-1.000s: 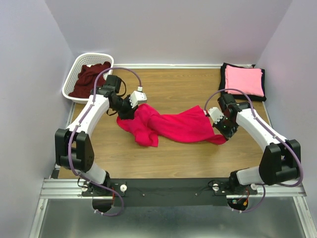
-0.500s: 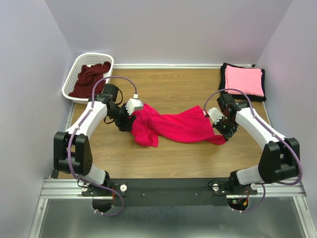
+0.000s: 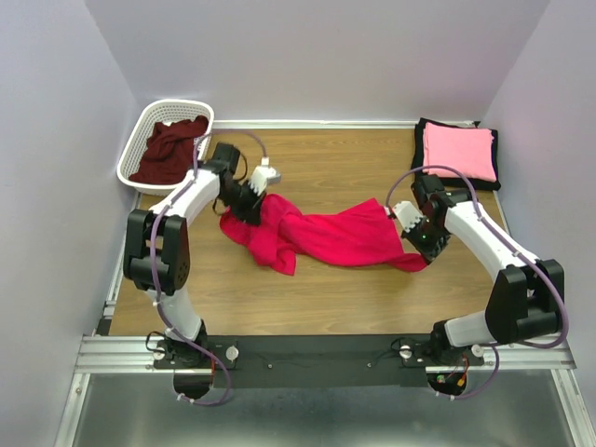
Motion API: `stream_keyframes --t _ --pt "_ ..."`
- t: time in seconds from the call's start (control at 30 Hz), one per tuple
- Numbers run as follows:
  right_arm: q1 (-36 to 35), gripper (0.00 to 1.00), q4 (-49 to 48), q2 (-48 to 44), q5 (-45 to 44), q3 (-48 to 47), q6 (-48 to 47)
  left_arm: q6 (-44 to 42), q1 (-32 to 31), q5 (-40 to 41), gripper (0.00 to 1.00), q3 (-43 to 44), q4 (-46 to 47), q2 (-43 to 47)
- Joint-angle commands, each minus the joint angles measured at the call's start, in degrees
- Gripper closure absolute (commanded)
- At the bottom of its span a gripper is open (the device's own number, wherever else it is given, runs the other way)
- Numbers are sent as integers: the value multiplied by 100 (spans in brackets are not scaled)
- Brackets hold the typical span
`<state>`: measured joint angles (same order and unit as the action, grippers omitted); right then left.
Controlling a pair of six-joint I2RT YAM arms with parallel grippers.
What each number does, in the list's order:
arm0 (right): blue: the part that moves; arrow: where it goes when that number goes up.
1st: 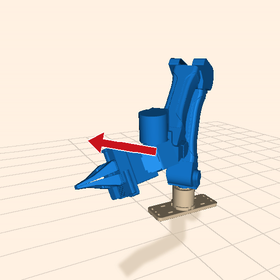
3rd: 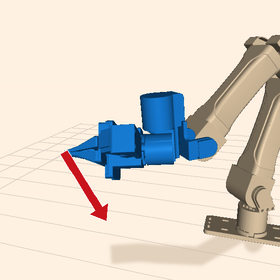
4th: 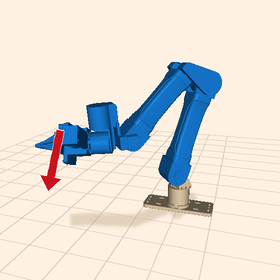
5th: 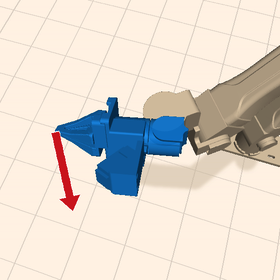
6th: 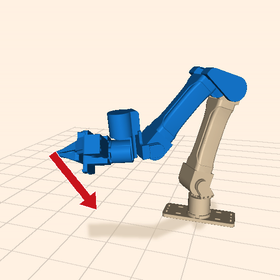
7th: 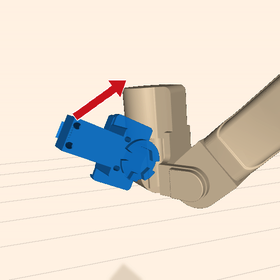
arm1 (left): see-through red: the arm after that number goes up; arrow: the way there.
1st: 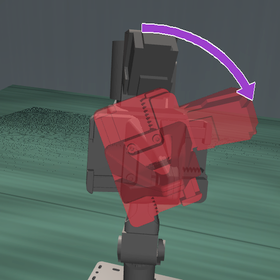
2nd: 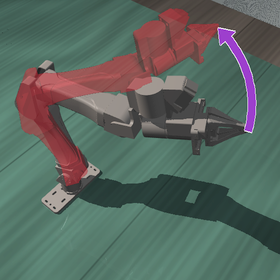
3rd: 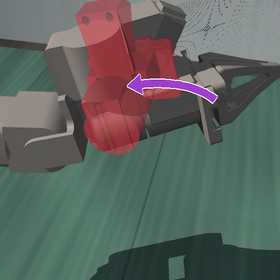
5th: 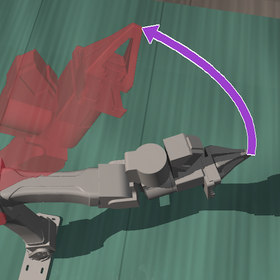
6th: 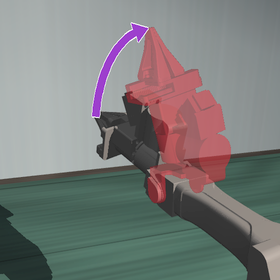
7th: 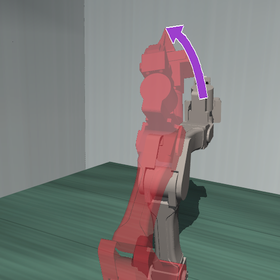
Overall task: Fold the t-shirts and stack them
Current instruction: Flatten the tshirt out
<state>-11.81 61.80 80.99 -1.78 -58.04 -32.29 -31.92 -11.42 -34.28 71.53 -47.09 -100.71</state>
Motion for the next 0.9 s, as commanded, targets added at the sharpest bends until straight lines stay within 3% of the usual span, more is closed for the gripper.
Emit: stream_keyframes --t 0.0,0.1,0.17,0.27,0.33,0.43,0.5,0.53,0.63,0.77,0.83,0.87 --pt "214 99 113 -57 11 -207 -128 -514 -412 -316 100 1779 -404 -45" --pt "320 99 130 -66 2 -243 -146 -1867 -1019 -543 100 2740 -1581 16" --pt "381 99 122 -118 2 -234 -172 -2491 -1064 -606 100 2666 -1742 401" --pt "434 99 165 -206 37 -138 -216 -3702 -1047 277 100 1177 -1716 1306" --pt "434 99 166 -242 38 -67 -251 -3970 -863 676 100 602 -1611 1562" --pt "434 100 166 -180 90 -23 -277 -4287 32 1054 89 -94 -1023 1844" --pt "434 99 166 -93 134 -84 -286 -4541 332 1396 38 -366 -558 1879" --pt "434 99 183 -57 152 -119 -295 -4594 455 1520 3 -446 -373 1914" --pt "434 100 280 65 380 -286 -313 -4577 605 1355 1 -473 86 2169" --pt "434 99 324 136 468 -366 -304 -4717 606 767 2 -551 -518 2441" --pt "434 99 315 180 477 -366 -295 -4736 606 669 8 -691 -765 2512" --pt "434 99 315 232 486 -375 -286 -4596 615 660 16 -780 -941 2521"
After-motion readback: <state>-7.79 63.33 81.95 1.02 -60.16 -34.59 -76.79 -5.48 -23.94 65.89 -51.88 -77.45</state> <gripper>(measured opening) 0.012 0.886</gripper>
